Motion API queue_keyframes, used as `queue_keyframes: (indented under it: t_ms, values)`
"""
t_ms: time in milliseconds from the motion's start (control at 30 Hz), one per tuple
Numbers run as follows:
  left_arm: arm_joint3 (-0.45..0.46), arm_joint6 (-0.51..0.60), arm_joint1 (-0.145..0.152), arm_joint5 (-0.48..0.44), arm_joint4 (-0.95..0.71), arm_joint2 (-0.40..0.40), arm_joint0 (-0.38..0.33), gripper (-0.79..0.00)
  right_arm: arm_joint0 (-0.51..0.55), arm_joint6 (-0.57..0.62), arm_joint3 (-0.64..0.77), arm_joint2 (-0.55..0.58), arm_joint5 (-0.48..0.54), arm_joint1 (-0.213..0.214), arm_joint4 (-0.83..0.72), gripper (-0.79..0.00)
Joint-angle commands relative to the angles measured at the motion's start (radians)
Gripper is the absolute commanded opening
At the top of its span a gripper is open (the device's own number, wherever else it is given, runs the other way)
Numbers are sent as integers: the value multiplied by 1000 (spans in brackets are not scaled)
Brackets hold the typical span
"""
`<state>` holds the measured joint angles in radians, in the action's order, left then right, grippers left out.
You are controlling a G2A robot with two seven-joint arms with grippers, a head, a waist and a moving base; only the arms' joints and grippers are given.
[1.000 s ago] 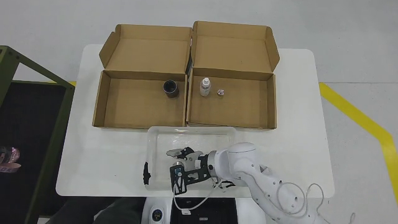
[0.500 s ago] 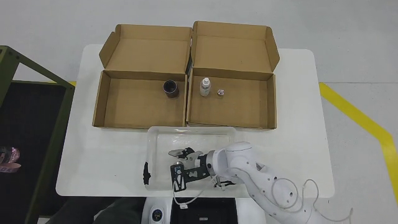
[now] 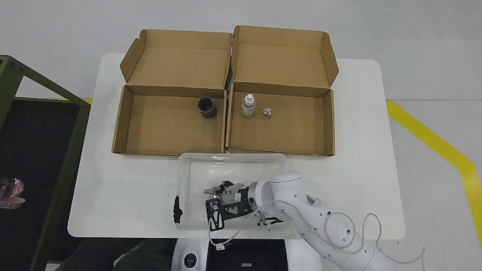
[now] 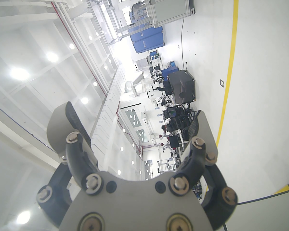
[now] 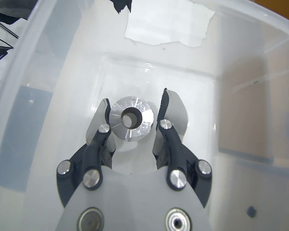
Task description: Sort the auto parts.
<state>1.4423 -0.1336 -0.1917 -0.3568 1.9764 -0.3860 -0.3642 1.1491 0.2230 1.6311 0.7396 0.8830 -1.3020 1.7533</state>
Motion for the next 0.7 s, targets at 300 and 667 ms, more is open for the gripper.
queue_keyframes:
  t_ms: [300,667]
  values:
    - [0,0,0,0,0,0,0,0,-21,-26,4,-12,13,0,-29,-785]
    - [0,0,0,0,0,0,0,0,-32,-76,61,28,17,8,-97,-785]
